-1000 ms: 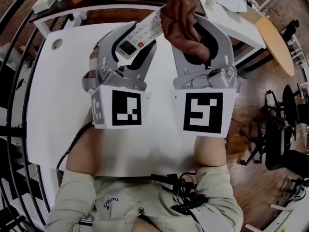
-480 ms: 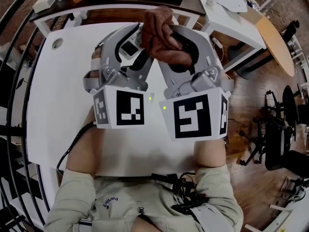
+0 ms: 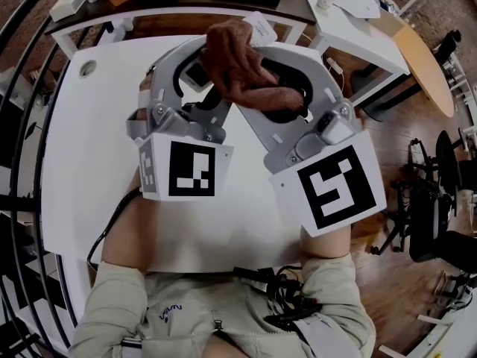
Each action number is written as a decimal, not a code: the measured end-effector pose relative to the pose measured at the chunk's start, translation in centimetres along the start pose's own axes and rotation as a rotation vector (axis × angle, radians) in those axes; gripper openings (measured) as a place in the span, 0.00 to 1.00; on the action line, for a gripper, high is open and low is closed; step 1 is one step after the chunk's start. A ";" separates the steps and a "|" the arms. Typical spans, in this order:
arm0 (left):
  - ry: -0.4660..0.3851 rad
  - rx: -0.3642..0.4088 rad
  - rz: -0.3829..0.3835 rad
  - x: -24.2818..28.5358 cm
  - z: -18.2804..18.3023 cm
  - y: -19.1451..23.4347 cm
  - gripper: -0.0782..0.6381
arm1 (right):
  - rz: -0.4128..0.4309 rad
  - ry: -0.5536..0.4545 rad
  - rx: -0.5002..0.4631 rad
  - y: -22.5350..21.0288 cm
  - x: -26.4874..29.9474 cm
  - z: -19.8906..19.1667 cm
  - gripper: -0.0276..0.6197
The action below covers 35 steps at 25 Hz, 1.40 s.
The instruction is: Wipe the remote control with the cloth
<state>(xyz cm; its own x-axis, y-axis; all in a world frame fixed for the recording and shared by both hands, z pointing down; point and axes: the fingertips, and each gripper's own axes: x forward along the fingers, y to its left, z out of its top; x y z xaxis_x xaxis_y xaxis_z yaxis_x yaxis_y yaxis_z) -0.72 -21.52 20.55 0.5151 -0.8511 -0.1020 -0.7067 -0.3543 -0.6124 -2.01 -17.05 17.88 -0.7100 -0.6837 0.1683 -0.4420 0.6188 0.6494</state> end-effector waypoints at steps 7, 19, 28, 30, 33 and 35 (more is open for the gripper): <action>-0.137 -0.342 -0.139 -0.4 1.6 0.5 0.45 | -0.409 -0.083 0.018 -7.1 -3.1 -0.2 0.23; -0.199 -0.686 -0.236 -1.1 0.9 2.7 0.45 | -0.309 -0.123 0.067 -5.8 -1.9 -0.4 0.23; -0.225 -0.794 -0.231 -1.6 0.2 4.5 0.45 | -0.061 -0.106 0.023 -1.3 -0.3 0.0 0.23; -0.226 -0.812 -0.255 -1.6 0.1 4.4 0.45 | -0.017 -0.102 0.036 -0.7 -0.4 -0.1 0.23; -0.244 -0.852 -0.311 -1.7 0.4 4.0 0.45 | 0.036 -0.121 0.102 -0.7 -1.2 -0.1 0.23; -0.278 -0.881 -0.356 -1.8 1.2 3.7 0.45 | 0.044 -0.148 0.135 -1.3 -2.1 0.1 0.23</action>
<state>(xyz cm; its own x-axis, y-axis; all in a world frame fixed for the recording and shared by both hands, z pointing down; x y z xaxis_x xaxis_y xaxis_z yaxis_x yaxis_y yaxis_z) -3.75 -20.83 17.52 0.7832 -0.5578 -0.2747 -0.5390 -0.8294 0.1472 0.00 -16.41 16.63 -0.7987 -0.5968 0.0767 -0.4714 0.6999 0.5366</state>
